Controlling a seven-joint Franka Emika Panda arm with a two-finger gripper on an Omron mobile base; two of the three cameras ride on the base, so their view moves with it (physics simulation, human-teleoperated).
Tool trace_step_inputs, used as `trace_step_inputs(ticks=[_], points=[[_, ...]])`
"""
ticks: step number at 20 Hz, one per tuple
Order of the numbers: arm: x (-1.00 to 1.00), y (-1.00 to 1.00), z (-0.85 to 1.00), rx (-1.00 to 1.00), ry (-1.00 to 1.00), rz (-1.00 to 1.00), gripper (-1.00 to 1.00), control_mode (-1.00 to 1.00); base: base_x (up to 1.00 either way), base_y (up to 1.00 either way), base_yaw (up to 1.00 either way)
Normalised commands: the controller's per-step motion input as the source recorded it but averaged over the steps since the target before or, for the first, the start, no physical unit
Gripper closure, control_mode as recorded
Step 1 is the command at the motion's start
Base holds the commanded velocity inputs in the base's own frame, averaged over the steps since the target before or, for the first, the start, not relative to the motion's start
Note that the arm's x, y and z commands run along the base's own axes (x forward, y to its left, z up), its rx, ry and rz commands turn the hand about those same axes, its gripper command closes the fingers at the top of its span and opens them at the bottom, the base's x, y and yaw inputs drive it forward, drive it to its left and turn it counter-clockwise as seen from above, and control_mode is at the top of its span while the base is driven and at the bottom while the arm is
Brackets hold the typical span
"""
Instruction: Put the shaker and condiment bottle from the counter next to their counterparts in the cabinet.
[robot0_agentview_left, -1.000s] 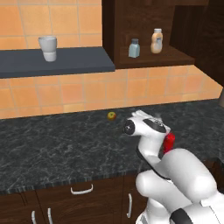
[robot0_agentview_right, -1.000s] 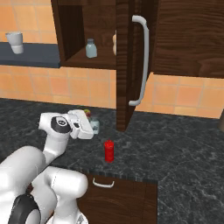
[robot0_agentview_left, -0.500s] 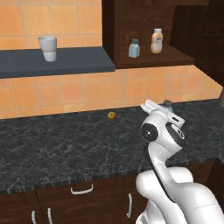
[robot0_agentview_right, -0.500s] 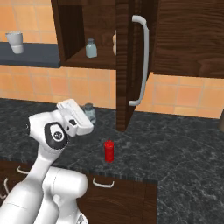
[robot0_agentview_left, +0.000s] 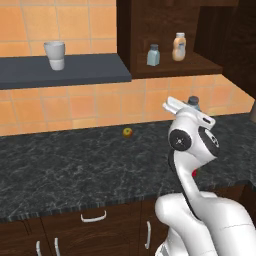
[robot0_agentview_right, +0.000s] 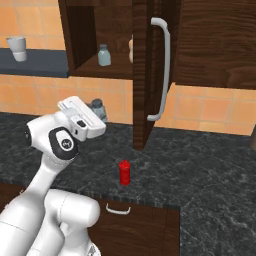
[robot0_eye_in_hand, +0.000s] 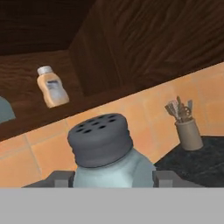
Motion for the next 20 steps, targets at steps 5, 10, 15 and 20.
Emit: trace_step_inputs(ticks=[5,10,15,20], points=[[-0.03,0.12,0.79,0.00,0.00,0.04,1.00,-1.00,0.00,0.00,0.00],[-0.04,0.10,0.76,0.00,0.00,0.06,1.00,-1.00,0.00,0.00,0.00],[0.00,0.10,0.61,0.00,0.00,0.11,1.00,-1.00,0.00,0.00,0.00],[-0.01,0.02,0.48,0.00,0.00,0.17,1.00,-1.00,0.00,0.00,0.00]])
